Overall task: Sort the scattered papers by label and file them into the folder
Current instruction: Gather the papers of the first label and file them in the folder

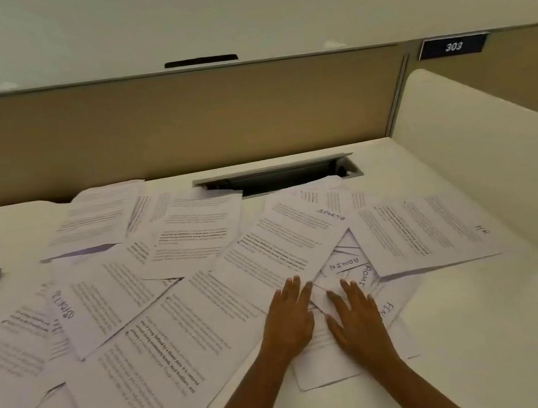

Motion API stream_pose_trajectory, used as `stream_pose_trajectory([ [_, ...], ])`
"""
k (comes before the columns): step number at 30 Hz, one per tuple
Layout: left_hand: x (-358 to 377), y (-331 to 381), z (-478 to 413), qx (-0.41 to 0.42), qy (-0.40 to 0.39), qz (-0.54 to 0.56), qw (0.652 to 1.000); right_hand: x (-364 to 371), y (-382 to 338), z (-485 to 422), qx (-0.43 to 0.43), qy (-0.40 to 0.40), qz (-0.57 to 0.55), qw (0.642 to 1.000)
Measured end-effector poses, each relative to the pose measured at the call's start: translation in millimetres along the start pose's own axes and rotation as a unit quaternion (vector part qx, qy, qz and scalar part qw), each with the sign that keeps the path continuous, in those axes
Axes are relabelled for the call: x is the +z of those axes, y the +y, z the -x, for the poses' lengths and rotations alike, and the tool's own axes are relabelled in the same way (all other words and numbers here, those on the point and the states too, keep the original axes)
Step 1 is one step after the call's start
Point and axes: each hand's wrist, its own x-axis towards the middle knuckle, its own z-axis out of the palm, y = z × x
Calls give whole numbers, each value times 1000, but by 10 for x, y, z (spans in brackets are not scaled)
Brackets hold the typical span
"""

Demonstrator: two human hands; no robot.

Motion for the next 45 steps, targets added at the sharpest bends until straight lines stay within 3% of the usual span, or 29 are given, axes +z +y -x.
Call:
stream_pose_trajectory([
  [1,16,21,-21,8,32,16,999,21,28,12,8,19,-11,1000],
  [3,64,76,-73,27,23,26,999,32,64,66,12,35,-12,999],
  [5,158,107,-115,-1,-43,27,999,9,116,126,5,32,-15,999],
  [12,265,46,-83,-53,-26,-11,998,-74,313,160,-60,30,-59,996],
  [15,268,42,-74,-34,6,-8,999,-68,374,165,-82,43,-66,994],
  [24,256,41,-44,-52,-6,4,999,-118,439,137,-45,65,-144,986],
  [28,170,71,-78,-28,103,58,993,-227,307,16,-67,81,-229,968],
  [34,-179,101,-169,-6,220,209,953,-525,49,-180,-129,159,-254,945],
  [38,-462,26,-197,-59,272,313,908,-646,120,-273,-116,167,-253,946],
  [43,-663,-135,-260,-174,342,390,837,-751,389,-346,-113,175,-222,953],
  [45,-723,-170,-260,-182,368,386,826,-768,430,-346,-111,172,-216,955],
])
